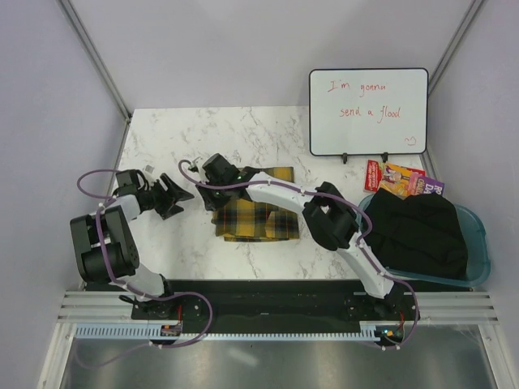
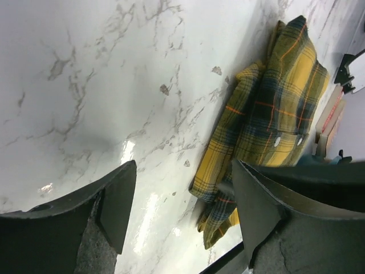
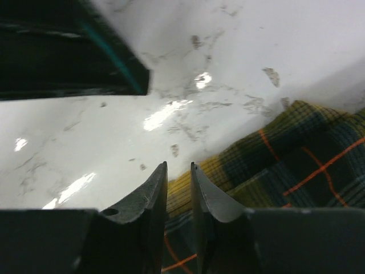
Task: Fold and stack the long sleeve shirts
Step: Fold the shirt
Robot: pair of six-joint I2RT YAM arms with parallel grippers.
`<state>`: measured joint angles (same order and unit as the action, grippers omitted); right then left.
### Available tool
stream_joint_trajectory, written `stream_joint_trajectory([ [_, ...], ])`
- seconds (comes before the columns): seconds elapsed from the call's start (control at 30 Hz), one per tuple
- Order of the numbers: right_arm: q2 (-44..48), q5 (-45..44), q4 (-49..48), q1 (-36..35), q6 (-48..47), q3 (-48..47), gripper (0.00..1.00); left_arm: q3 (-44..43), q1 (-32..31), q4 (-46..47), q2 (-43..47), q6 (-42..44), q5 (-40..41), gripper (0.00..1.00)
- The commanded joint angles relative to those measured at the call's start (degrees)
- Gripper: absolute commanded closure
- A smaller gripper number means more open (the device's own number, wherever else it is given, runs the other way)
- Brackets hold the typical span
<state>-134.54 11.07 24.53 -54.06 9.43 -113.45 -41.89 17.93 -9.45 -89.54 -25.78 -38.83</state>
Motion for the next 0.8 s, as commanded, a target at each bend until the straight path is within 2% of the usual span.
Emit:
stream_joint_trajectory([
  [0.0,-3.2,-9.7,-1.2,0.5,4.6,-4.1,0.71,1.0,0.8,-2.0,1.4,1.9,2.4,0.25],
  [0.33,-4.2,-16.0,0.1,-0.7,6.7,-5.8,0.73,1.8,1.0,-1.1,1.0,1.9,2.4,0.24],
  [0.57,-5.3,-23.3,0.2,-1.3,7.4,-9.0,0.65,2.4,0.9,-0.9,1.2,2.0,2.1,0.23],
  [0.77,-7.8,-26.4,0.1,-1.2,6.5,-10.1,0.66,2.6,0.9,-0.4,1.3,2.3,2.2,0.23],
])
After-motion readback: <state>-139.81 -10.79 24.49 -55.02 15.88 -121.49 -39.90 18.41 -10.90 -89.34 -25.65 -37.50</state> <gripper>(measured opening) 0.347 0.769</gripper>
